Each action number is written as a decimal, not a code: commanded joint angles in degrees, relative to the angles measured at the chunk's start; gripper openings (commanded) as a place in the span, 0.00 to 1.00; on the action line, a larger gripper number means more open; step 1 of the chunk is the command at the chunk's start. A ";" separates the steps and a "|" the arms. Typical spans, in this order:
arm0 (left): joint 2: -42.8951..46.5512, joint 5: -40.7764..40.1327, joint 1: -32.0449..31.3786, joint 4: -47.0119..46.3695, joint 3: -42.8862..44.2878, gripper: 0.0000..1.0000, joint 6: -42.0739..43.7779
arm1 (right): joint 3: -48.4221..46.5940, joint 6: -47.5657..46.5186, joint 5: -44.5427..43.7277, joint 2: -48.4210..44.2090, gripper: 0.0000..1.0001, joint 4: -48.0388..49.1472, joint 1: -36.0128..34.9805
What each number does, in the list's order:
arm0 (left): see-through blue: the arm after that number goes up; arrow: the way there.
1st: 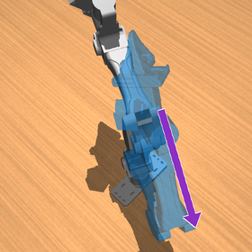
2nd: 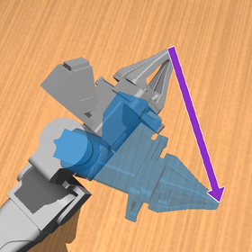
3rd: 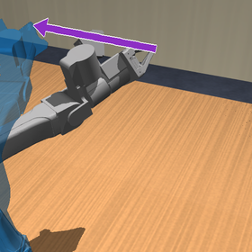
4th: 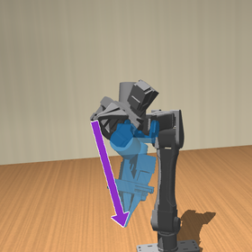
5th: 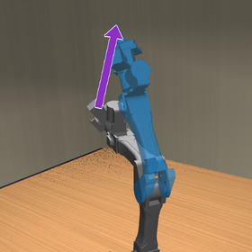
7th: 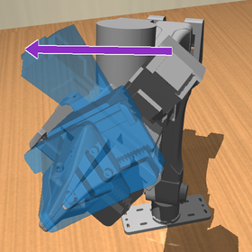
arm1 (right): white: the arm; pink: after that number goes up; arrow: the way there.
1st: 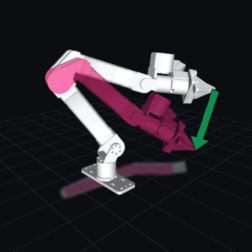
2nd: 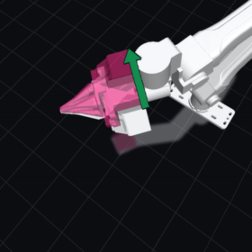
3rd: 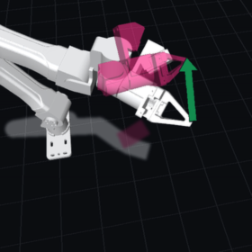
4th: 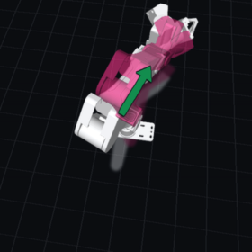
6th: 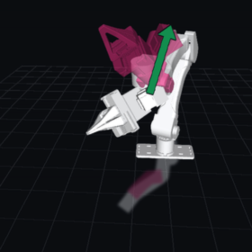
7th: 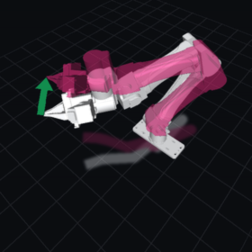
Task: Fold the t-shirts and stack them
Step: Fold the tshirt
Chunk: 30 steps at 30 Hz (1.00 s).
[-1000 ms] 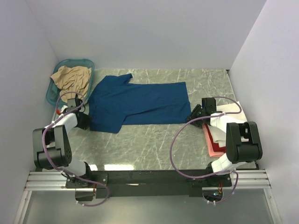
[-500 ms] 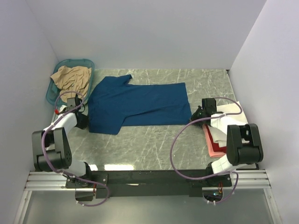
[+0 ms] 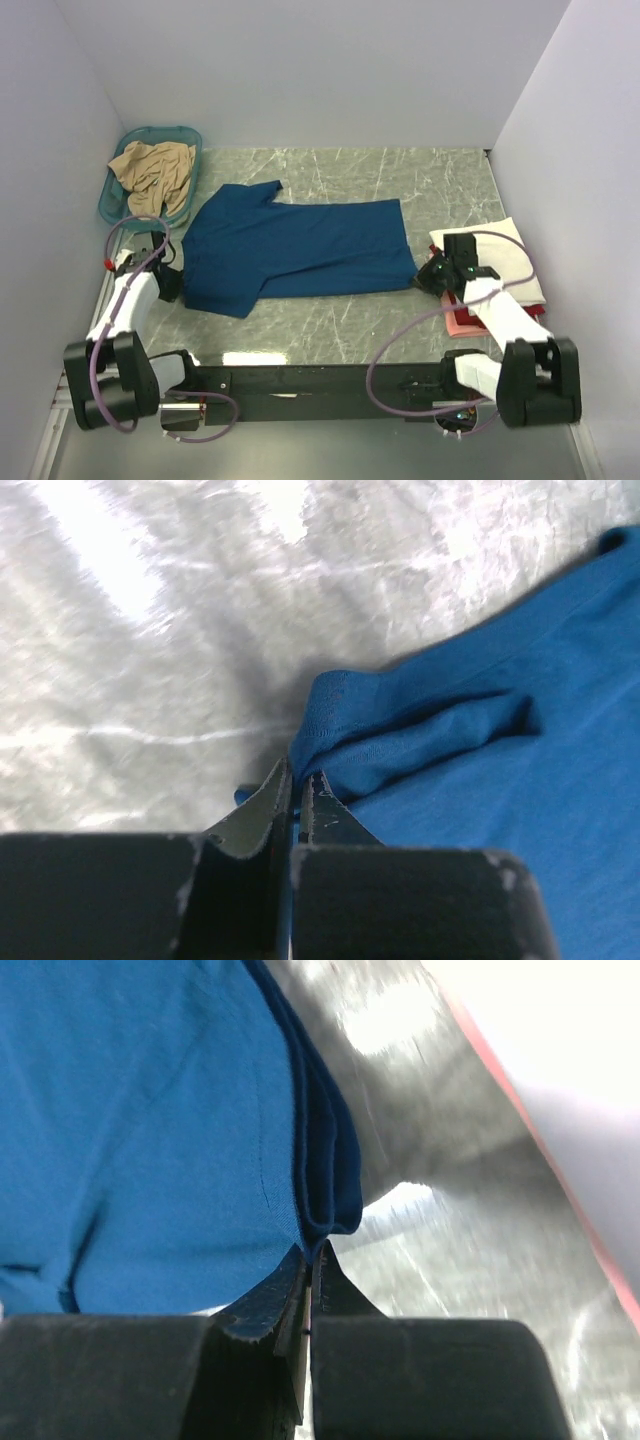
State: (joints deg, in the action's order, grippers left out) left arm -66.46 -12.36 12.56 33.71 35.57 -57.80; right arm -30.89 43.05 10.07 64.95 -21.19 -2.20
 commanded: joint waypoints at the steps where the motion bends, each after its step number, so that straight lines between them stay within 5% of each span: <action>1: 4.92 -2.59 0.63 3.46 -0.15 0.01 -1.08 | 2.49 1.86 -3.12 -6.84 0.00 -5.78 0.88; 5: 6.69 -2.14 0.63 6.01 0.37 0.01 -3.02 | 4.00 2.65 -2.34 -13.00 0.07 -9.12 0.97; 7: 6.95 -1.70 0.63 5.93 0.11 0.07 -2.93 | 4.26 2.66 -1.81 -14.49 0.28 -9.48 0.97; 10: 7.39 0.05 0.63 6.10 0.20 0.36 -2.67 | 3.91 1.52 -0.84 -16.07 0.67 -9.83 0.97; 12: 8.35 1.36 0.63 6.10 0.46 0.55 -2.58 | 3.21 -0.24 0.82 -17.13 0.73 -9.31 0.88; 15: 9.94 2.86 0.63 5.49 1.42 0.61 -1.01 | 1.99 -1.74 3.90 -19.77 0.73 -5.98 -1.39; 21: 13.28 5.06 0.54 4.34 4.24 0.62 2.86 | -7.58 3.71 -12.95 -12.23 0.67 -1.15 -32.49; 26: 12.23 7.78 0.54 2.33 5.12 0.62 4.89 | -18.21 -2.76 -26.12 6.91 0.63 5.89 -53.15; 30: 8.99 9.63 0.54 2.49 9.67 0.62 7.61 | -36.72 -12.71 -30.89 24.32 0.61 5.63 -65.36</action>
State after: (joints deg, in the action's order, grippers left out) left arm -55.92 -5.37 12.95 38.00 40.03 -53.74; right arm -57.12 39.20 -12.19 82.15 -18.46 -60.77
